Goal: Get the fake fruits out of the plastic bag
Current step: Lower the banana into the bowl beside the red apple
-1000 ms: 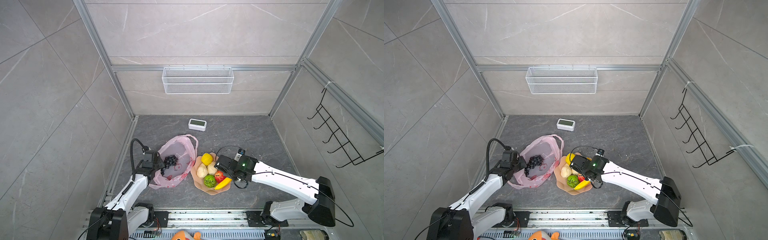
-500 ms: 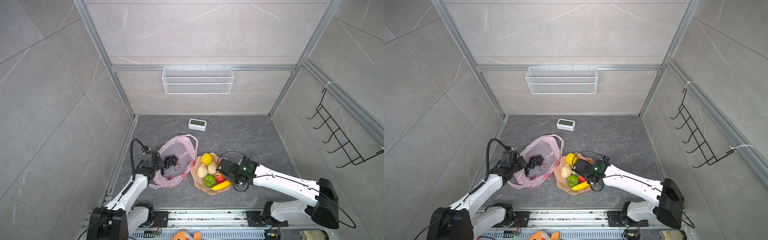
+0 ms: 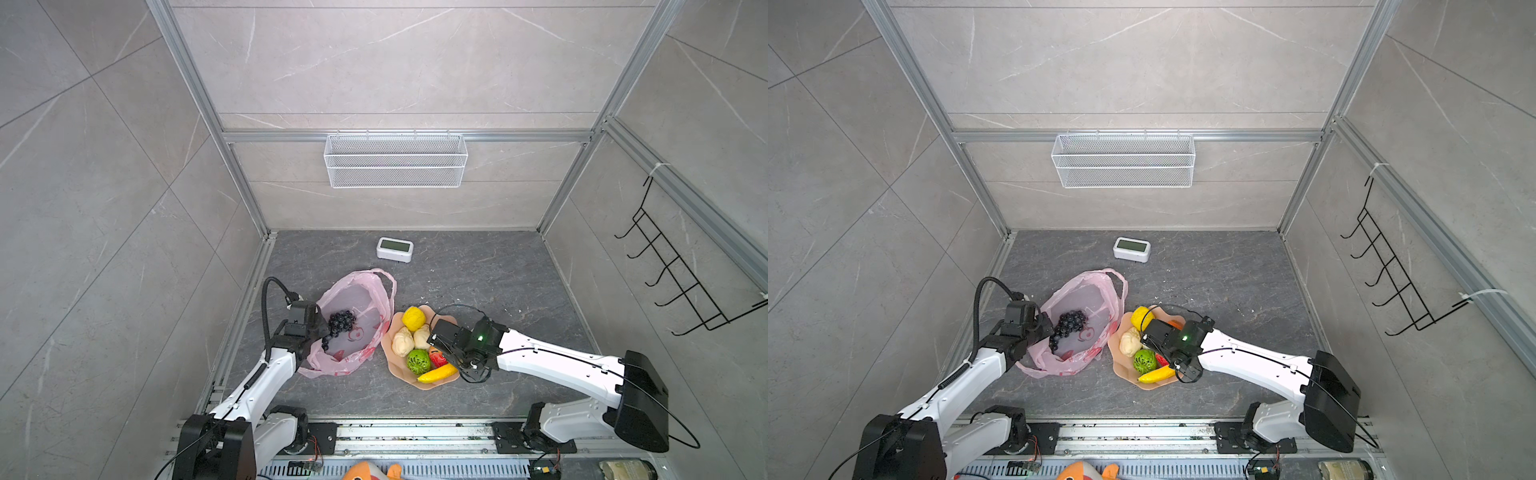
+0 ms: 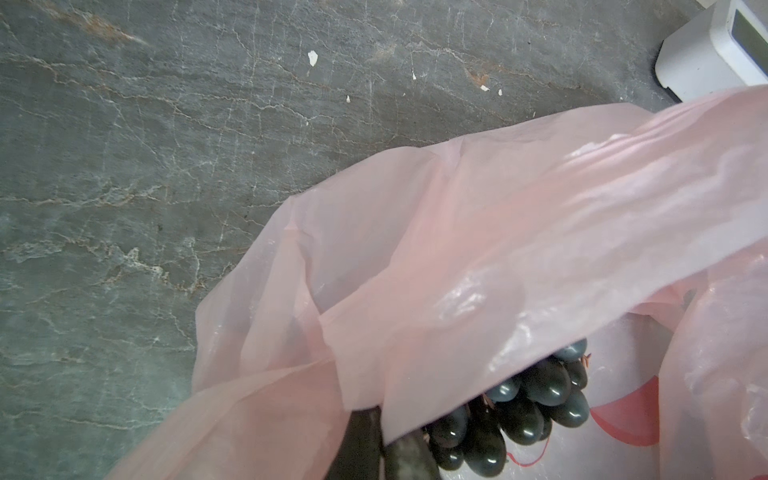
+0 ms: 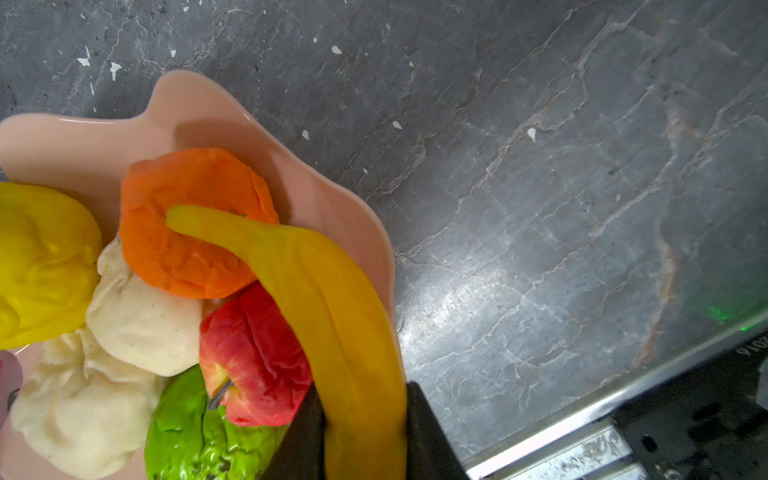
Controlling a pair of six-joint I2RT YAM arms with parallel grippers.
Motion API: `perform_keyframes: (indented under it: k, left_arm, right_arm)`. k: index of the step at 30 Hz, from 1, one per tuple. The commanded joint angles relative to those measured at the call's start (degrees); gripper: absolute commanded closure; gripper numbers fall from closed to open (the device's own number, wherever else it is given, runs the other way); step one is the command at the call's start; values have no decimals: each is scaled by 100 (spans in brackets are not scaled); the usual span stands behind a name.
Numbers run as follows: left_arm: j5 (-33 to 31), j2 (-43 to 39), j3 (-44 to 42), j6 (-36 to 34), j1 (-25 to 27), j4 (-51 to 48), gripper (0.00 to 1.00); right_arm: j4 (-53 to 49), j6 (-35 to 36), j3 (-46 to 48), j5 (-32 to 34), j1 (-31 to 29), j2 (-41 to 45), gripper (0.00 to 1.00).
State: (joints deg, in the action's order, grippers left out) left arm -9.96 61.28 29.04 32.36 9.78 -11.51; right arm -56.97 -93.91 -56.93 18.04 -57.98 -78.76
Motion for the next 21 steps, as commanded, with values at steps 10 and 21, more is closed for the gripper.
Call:
perform_keyframes:
  k: [10,21]
  left_arm:
    - [-7,7,92,13,41,145,100]
    - [4,16,78,16,41,172,100]
  right_arm:
    - [-209,-227,-12,-3,-34,-178,77]
    - [-422,-383,-68,112,-37,-242,76]
